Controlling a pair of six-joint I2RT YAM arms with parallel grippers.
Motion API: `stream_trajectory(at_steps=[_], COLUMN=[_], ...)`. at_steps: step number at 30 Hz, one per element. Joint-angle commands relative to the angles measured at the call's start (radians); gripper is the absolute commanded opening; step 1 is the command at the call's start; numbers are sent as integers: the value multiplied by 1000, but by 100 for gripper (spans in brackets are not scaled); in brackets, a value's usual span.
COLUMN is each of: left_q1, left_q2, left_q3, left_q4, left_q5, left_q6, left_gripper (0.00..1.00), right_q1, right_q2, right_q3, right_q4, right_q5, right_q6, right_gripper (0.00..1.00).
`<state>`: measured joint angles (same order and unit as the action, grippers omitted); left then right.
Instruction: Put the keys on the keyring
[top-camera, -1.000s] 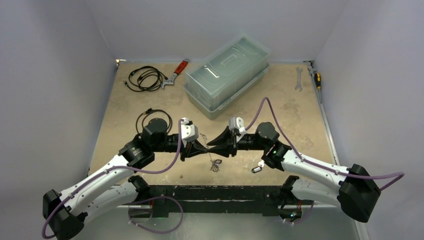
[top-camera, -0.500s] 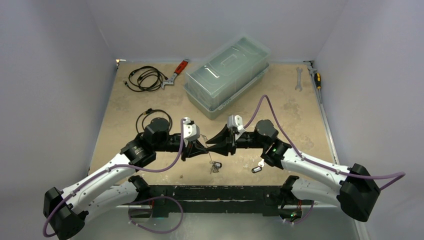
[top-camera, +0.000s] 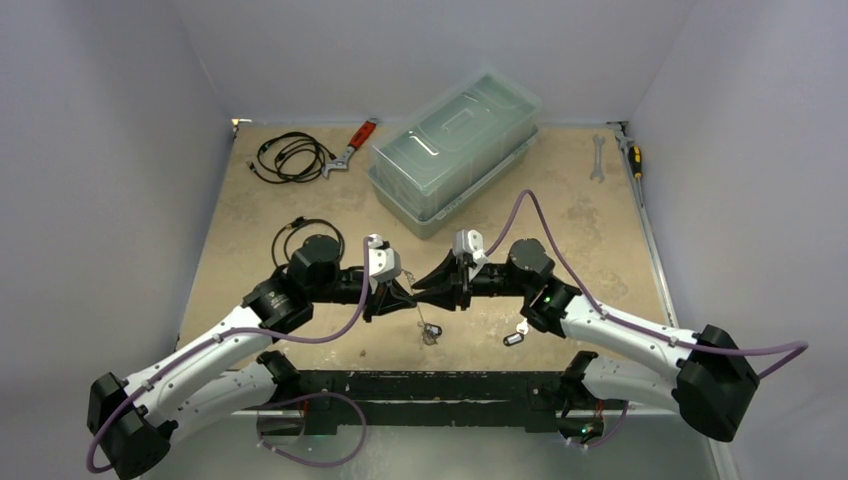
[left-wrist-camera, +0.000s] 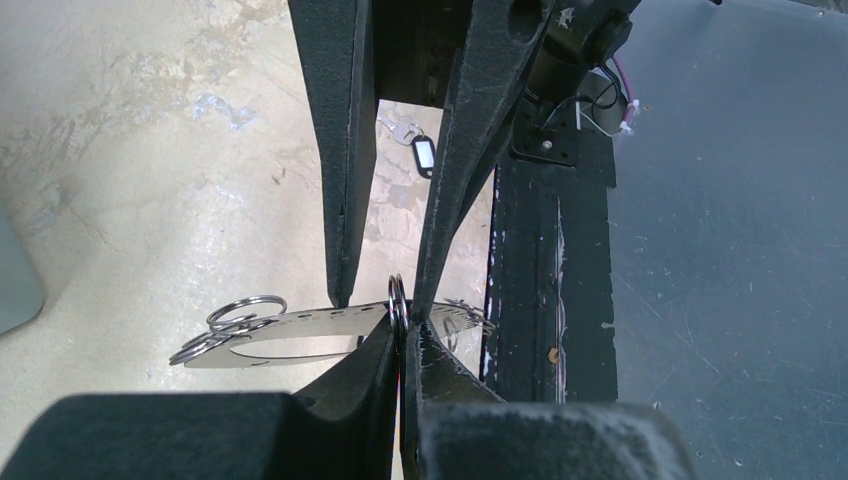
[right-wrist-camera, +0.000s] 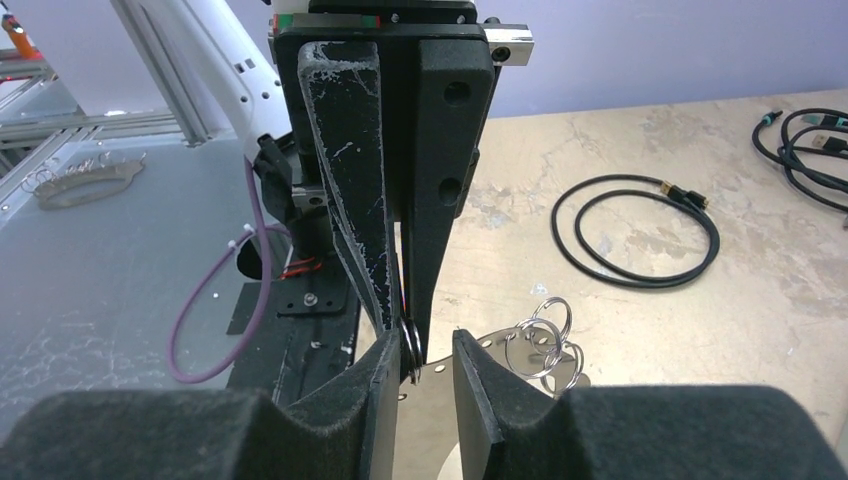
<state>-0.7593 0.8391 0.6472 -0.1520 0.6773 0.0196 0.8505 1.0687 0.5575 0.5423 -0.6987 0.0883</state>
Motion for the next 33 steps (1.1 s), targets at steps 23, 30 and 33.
stream_trajectory(at_steps=[23,30,33], left_q1=[1,9,23], left_q2=[-10,-72,-107], left_q3=[59,57,48], left_q4=[51,66,90], left_q5=[23,-3,7], left_q6=[-12,-12,-40], left_gripper=[0,34,40], right_q1=[4,4,4], right_q2=[9,-26,-26], right_q3=[1,-126,-192], right_q4=[79,388,576], right_q5=[-31,25,73], right_q6=[-12,141,224], right_gripper=[0,0,0])
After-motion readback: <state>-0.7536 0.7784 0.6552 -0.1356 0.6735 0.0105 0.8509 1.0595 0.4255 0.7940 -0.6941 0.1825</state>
